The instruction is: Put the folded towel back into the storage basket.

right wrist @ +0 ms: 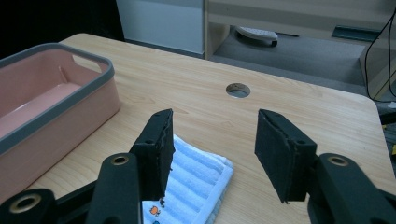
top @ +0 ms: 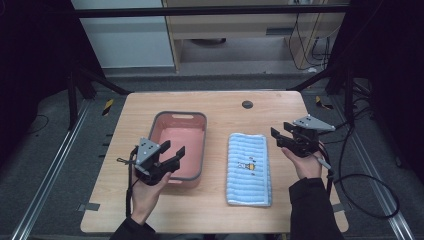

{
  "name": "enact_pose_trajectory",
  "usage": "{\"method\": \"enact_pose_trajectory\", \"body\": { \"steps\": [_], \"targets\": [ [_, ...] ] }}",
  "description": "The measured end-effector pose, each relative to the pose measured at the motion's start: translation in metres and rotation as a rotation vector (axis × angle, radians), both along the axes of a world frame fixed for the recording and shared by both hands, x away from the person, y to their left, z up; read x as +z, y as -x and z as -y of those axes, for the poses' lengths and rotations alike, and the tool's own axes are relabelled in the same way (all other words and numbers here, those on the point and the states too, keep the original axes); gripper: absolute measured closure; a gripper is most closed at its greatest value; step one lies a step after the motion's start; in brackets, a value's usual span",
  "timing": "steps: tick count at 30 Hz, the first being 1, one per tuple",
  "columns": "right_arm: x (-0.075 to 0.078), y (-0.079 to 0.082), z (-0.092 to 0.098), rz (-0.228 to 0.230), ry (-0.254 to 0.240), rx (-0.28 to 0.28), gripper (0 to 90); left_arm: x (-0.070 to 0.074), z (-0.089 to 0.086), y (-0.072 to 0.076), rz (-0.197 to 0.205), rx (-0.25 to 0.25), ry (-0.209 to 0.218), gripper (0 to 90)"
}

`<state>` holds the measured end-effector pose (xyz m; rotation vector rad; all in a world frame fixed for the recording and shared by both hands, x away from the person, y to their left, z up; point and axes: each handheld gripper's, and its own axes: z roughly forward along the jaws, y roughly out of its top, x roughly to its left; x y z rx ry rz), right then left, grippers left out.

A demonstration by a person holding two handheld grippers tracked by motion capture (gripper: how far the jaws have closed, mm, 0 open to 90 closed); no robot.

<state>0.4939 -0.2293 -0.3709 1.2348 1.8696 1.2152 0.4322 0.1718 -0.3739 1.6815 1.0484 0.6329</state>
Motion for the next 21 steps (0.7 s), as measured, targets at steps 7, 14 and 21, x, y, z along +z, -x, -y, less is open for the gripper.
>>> {"method": "enact_pose_trajectory", "body": {
  "steps": [7, 14, 21],
  "targets": [
    [0.0, -0.003, 0.0, 0.001, 0.001, -0.003, 46.8, -0.004, 0.014, -0.001, -0.006, -0.029, 0.005, 43.3],
    [0.001, -0.008, -0.003, 0.003, -0.006, 0.001, 46.5, -0.007, 0.032, 0.002, -0.013, -0.064, -0.01, 43.1],
    [-0.003, -0.015, -0.009, -0.004, -0.009, 0.014, 45.0, -0.013, 0.048, 0.004, -0.03, -0.096, -0.023, 42.6]
  ]
}}
